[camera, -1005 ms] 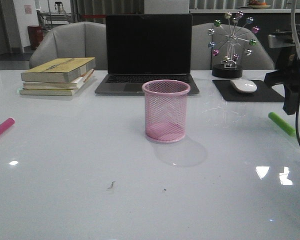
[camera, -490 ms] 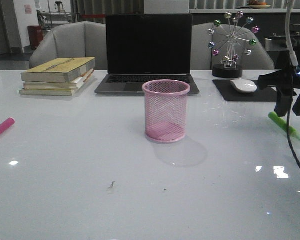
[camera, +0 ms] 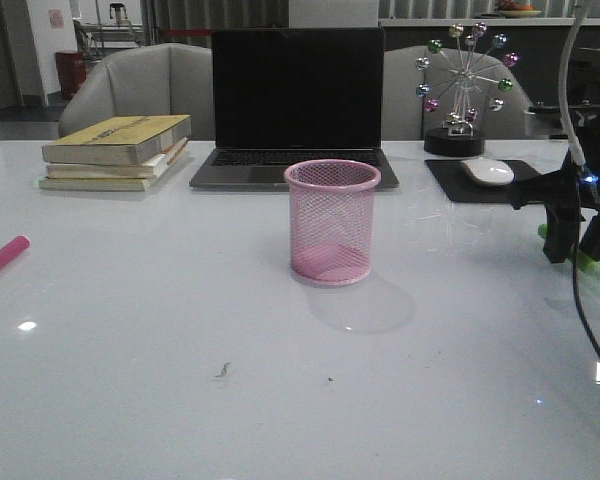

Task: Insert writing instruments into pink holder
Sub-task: 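Lift the green marker upright with the right gripper toward the holder, then drop the green marker into the pink mesh holder, open right gripper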

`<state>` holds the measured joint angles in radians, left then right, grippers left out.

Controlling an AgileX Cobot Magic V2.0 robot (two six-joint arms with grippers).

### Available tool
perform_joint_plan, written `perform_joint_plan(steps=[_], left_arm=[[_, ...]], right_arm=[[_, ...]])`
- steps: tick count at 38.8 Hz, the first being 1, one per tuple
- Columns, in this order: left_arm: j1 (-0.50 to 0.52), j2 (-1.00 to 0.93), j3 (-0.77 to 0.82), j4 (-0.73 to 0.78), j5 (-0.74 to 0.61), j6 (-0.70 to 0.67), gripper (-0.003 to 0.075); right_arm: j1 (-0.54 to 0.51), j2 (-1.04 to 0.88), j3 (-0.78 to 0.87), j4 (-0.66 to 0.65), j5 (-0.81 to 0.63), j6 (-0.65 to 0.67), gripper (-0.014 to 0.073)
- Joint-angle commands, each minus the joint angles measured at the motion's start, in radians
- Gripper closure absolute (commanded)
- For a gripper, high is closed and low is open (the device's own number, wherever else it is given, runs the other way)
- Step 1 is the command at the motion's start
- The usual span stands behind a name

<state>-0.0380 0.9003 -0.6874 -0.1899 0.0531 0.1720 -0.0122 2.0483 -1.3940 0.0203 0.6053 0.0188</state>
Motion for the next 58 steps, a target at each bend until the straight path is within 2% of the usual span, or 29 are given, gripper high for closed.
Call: perform_joint_plan(steps=[1, 6, 9, 16, 26, 37, 53, 58], left_arm=[[-0.003, -0.006, -0.037, -0.011, -0.095, -0.002, 0.0262], [-0.003, -0.006, -0.037, -0.011, -0.099, -0.002, 0.0262], [-0.003, -0.006, -0.037, -0.011, -0.104, -0.002, 0.0262], [-0.003, -0.006, -0.038, -0.011, -0.134, -0.002, 0.0262], [-0.003, -0.006, -0.038, -0.011, -0.145, -0.002, 0.0262], [-0.003, -0.006, -0.038, -0.011, -0.147, -0.002, 0.0262], [-0.003, -0.006, -0.038, -0.011, -0.147, -0.002, 0.0262], [-0.003, -0.006, -0.038, -0.011, -0.147, -0.002, 0.0262]], right_arm=[[-0.003, -0.039, -0.029, 0.000, -0.017, -0.004, 0.0251], [-0.003, -0.018, -0.029, 0.000, -0.001, -0.005, 0.0254], [-0.003, -0.002, -0.029, 0.000, 0.019, -0.005, 0.0293], [-0.003, 0.021, -0.029, 0.000, 0.068, -0.019, 0.0549], [-0.002, 0.010, -0.035, 0.000, 0.065, -0.019, 0.0526], [0.030, -0.130, -0.035, 0.007, -0.081, -0.019, 0.0526], [0.178, -0.337, -0.035, 0.007, -0.329, -0.019, 0.0526], [0.266, -0.373, -0.035, 0.007, -0.468, -0.019, 0.0526]])
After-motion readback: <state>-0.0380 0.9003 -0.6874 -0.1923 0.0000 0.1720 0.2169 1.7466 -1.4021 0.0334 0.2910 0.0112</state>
